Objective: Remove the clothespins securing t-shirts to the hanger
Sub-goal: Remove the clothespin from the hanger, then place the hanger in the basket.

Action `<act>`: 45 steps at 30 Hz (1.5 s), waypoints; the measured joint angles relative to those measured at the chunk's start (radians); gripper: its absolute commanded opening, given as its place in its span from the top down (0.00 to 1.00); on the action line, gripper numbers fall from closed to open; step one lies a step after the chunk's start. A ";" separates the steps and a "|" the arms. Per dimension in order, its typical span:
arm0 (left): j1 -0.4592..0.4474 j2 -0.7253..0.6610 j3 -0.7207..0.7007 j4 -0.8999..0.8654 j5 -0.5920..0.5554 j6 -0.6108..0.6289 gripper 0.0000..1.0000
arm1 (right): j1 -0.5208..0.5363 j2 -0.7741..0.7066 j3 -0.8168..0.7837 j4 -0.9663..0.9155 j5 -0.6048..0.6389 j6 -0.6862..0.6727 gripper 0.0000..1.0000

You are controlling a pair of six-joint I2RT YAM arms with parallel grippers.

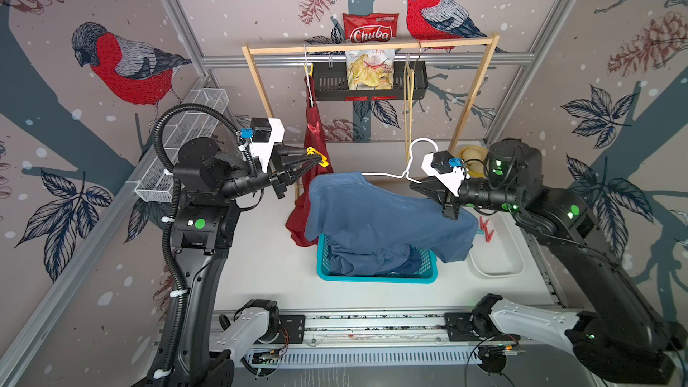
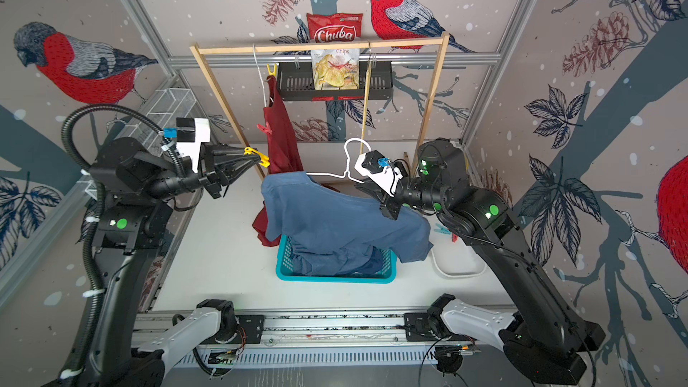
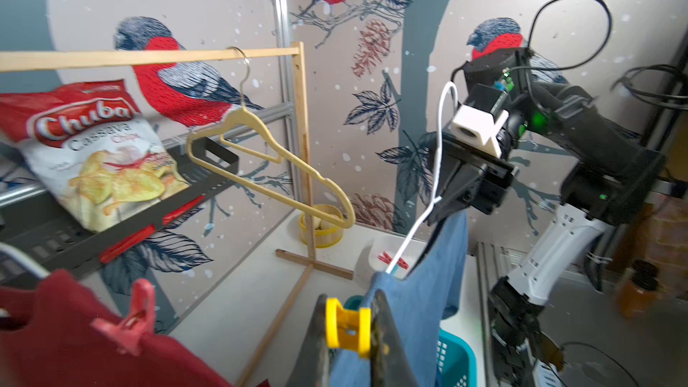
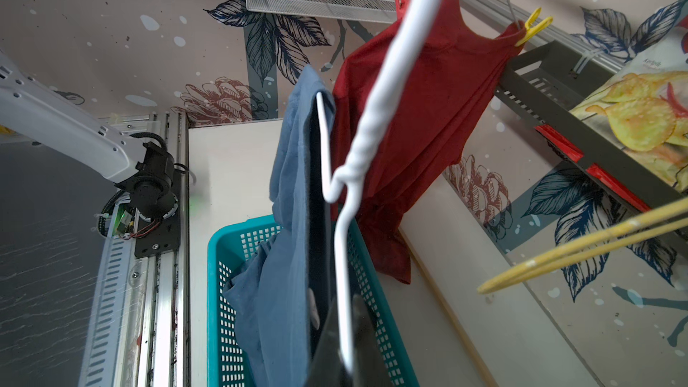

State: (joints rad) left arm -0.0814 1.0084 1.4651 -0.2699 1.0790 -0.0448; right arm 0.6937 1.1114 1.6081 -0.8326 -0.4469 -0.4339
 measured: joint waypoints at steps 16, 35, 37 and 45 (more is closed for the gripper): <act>0.000 -0.123 -0.233 0.058 -0.549 -0.165 1.00 | -0.001 0.105 0.017 -0.095 -0.080 0.046 1.00; 0.000 -0.177 -0.744 0.194 -0.603 -0.530 1.00 | 0.030 0.603 -0.166 0.180 -0.085 0.386 0.42; 0.000 -0.190 -0.772 0.197 -0.592 -0.548 1.00 | 0.045 0.589 -0.144 0.179 -0.016 0.397 0.40; -0.118 -0.211 -0.787 0.196 -0.616 -0.583 1.00 | 0.070 0.424 -0.150 0.184 0.273 0.464 0.39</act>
State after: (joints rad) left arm -0.1993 0.7975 0.6781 -0.0742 0.4625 -0.6281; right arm 0.7639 1.5352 1.4578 -0.6487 -0.1738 0.0299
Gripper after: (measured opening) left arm 0.115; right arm 0.613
